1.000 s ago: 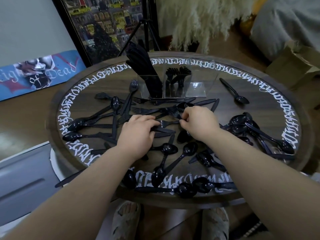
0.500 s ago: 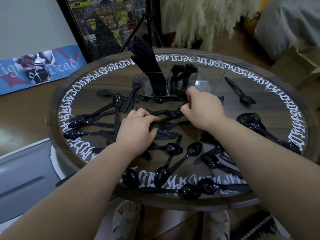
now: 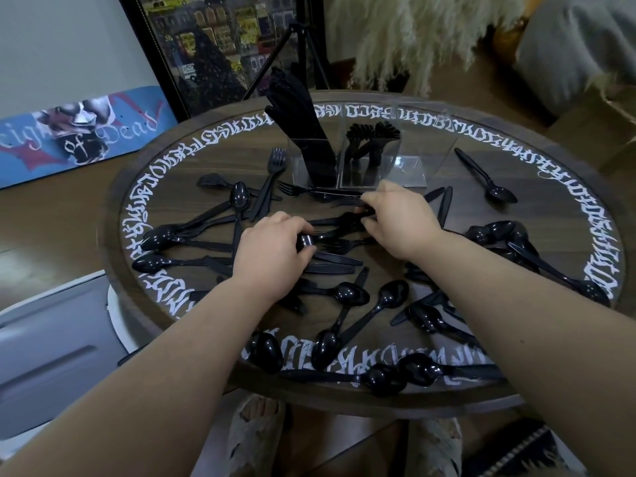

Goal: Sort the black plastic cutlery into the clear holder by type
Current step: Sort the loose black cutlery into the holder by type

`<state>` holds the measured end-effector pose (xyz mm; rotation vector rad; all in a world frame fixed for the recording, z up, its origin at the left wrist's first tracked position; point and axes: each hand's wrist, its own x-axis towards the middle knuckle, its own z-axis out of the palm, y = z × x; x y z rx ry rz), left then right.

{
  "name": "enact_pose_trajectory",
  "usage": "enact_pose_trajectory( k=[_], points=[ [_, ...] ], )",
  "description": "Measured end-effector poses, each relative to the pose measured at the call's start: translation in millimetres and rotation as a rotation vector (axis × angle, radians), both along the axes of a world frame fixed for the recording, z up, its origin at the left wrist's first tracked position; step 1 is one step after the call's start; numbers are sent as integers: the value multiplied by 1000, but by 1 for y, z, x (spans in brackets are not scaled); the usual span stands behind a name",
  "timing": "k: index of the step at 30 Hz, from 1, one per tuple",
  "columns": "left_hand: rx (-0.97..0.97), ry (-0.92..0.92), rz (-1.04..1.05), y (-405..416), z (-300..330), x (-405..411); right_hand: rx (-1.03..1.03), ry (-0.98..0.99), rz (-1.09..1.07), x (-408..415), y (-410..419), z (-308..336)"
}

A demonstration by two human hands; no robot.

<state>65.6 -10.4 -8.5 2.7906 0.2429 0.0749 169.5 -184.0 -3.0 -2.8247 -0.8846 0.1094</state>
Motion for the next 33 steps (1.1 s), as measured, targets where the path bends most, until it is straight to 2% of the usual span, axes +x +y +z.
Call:
enact_pose_trajectory(
  k=[3,5,10,18,25,29,33],
  points=[
    [-19,-72,29,2,2,0,189,-80,21,-6,-6,8],
    [-41,-97,42,3,3,0,203,-106,38,-12,-9,11],
    [-130,-122,58,5,5,-5,90,-77,77,-24,-8,7],
    [-345,-276,91,-3,38,-10,344,-107,-84,-34,-6,29],
    [-590,-121,91,-14,74,-22,485,-64,-52,-62,-19,51],
    [-822,38,121,-20,84,-35,369,-103,-21,-80,-29,54],
    [-1079,121,174,-30,76,-49,301,-92,45,-100,-31,49]
  ],
)
